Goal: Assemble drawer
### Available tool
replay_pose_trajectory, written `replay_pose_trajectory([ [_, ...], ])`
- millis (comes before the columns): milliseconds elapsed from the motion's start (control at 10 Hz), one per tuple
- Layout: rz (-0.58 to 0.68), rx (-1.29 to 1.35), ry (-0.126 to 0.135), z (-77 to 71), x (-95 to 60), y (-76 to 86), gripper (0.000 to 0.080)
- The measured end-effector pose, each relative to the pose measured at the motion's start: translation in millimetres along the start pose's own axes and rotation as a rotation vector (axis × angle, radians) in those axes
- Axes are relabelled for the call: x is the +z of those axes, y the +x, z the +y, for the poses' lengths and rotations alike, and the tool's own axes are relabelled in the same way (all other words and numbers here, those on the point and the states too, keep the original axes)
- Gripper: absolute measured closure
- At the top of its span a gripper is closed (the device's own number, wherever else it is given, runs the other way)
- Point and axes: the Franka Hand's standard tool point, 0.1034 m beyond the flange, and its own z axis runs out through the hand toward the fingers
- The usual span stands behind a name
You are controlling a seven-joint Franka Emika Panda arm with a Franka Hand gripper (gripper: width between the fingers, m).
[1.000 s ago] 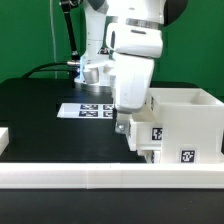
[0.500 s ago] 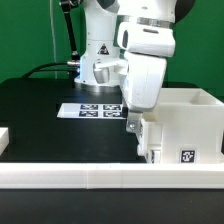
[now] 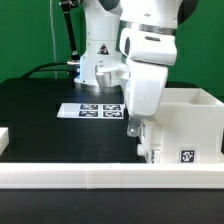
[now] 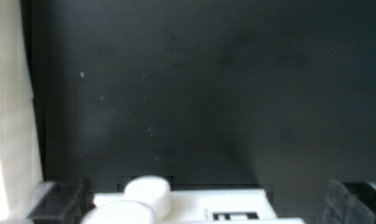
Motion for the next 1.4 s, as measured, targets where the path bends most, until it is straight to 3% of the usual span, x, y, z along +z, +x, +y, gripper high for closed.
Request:
replay_pose_trajectory([
  [200,-0.018,-0.009,0.043,-0.2,-6.4,3.6,0.0151],
  [500,-0.033,-0.010,0.072,1.7,-12.0,1.1,0.0151],
  [700,-0.030,-0.010,0.060,2.8,-10.7,-1.8,0.0151],
  [900,-0.028,-0.049,0.066,1.4,-8.0,-8.2,0.0151],
  [1000,-0.028,-0.046,0.062,2.4,-8.9,-10.8,0.0151],
  [1100,-0.023,-0.039,0.040,4.9,-10.4,-14.6,0.0151],
  [1300,-0.009,-0.005,-0.028,5.4,-12.3,-34.7,0.0151],
  [1400,-0.008,0.010,-0.049,6.1,-17.7,-43.5,0.0151],
])
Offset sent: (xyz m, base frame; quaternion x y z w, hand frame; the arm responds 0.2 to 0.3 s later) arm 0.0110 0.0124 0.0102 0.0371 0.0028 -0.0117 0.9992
